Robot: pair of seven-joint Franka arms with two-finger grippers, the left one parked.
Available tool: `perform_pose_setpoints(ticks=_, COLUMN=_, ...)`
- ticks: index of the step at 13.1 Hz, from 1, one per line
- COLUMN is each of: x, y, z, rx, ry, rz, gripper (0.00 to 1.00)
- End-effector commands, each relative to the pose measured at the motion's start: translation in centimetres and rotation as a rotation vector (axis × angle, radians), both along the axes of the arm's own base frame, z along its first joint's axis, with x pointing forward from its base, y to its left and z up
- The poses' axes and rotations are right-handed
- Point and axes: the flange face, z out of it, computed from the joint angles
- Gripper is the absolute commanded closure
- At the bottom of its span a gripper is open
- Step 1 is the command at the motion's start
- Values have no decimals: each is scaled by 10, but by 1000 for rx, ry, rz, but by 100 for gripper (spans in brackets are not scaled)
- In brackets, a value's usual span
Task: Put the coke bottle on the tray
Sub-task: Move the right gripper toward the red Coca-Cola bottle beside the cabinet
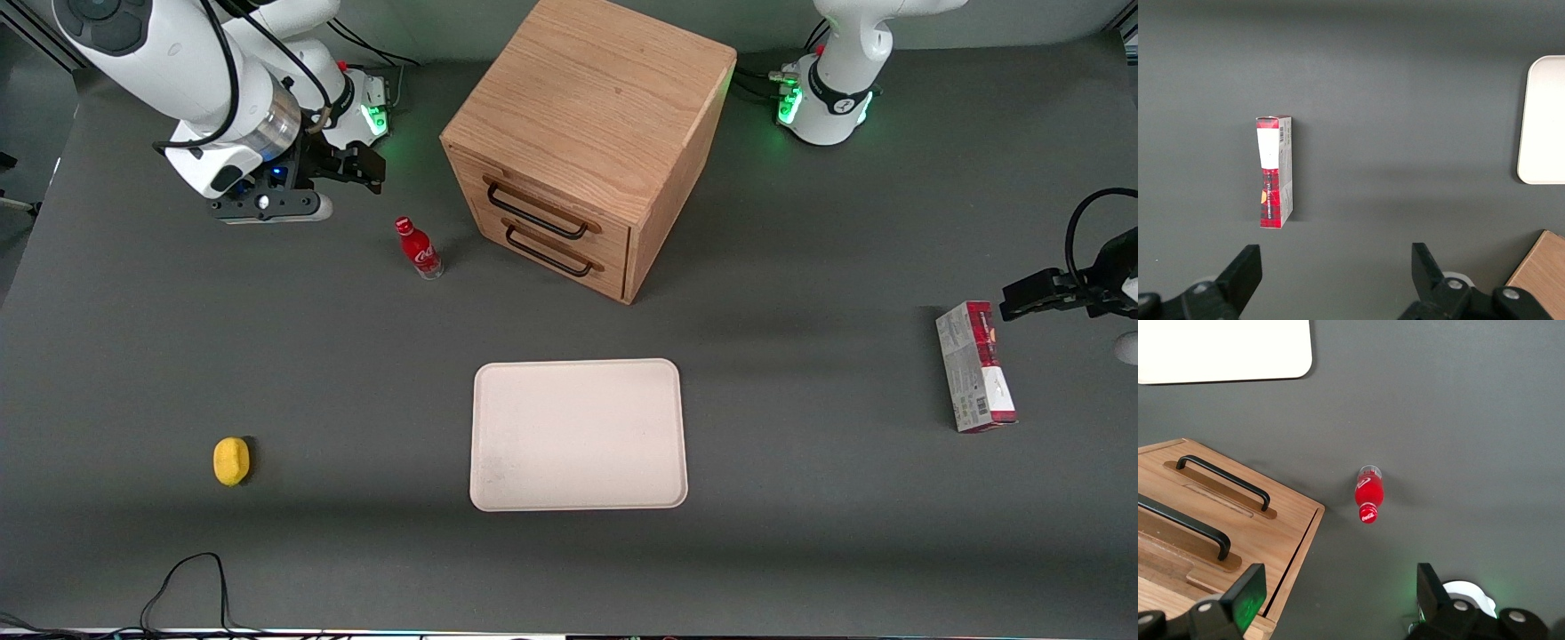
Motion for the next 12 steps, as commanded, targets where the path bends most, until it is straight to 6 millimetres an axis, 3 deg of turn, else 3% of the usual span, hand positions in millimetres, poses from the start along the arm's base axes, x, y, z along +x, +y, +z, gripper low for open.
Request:
perform_pose_setpoints(ticks=1, x=-24, y=-7, z=-12, rx=17, ry=16, rz=-36, gripper=0)
perform_pose_setpoints(ticks=4, x=-65, y=-11, z=-51, rx=18, ry=-18, rz=-18, gripper=0)
perform_pose_setpoints(ticks=6, x=-89, y=-14, z=-93, rx=18, ry=-44, rz=-15, gripper=0)
perform_pose_setpoints(ticks=7, x=-96, y=-6, z=-111, rx=17, ry=-49, rz=7, gripper=0)
perform_pose_setpoints(ticks=9, x=-102, y=-9, z=-146, rx=18, ry=-70, rz=1, gripper=0)
perform_pose_setpoints(ticks=12, x=-101, y=-10, z=-183, rx=17, ry=-83, rz=-9, gripper=0)
